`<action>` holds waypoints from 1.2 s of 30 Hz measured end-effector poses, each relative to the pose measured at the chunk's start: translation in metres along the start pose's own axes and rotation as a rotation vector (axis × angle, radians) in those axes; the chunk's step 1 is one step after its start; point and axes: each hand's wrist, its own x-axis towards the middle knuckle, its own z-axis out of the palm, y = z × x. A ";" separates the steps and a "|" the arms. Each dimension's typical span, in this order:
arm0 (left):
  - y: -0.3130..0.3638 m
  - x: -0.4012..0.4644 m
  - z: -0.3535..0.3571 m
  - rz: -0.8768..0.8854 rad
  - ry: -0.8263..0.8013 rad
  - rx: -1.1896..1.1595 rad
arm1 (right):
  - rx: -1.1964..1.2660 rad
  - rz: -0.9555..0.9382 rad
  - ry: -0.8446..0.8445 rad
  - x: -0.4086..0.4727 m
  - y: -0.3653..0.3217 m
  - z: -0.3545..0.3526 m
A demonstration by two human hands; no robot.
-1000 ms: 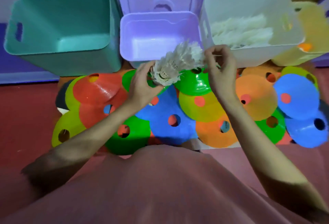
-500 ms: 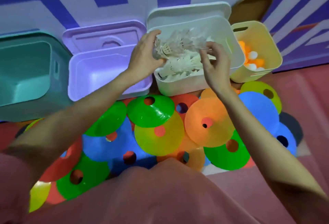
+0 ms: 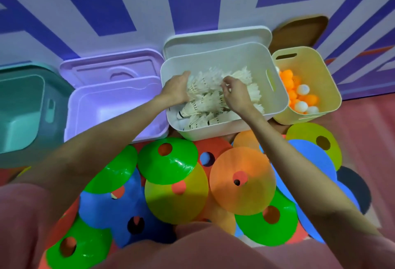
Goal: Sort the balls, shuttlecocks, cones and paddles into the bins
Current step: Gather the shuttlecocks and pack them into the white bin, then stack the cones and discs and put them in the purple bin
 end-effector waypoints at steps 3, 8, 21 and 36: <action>-0.002 0.006 0.009 0.007 -0.012 0.045 | -0.065 0.027 -0.048 0.006 0.004 0.008; 0.002 0.008 0.015 0.012 -0.049 0.105 | -0.128 0.094 -0.107 0.007 0.007 0.011; -0.019 -0.085 -0.023 0.176 0.431 -0.275 | -0.006 -0.369 0.146 -0.095 -0.052 0.007; -0.166 -0.257 0.058 -0.149 0.248 -0.036 | -0.445 -0.448 -0.491 -0.182 -0.060 0.119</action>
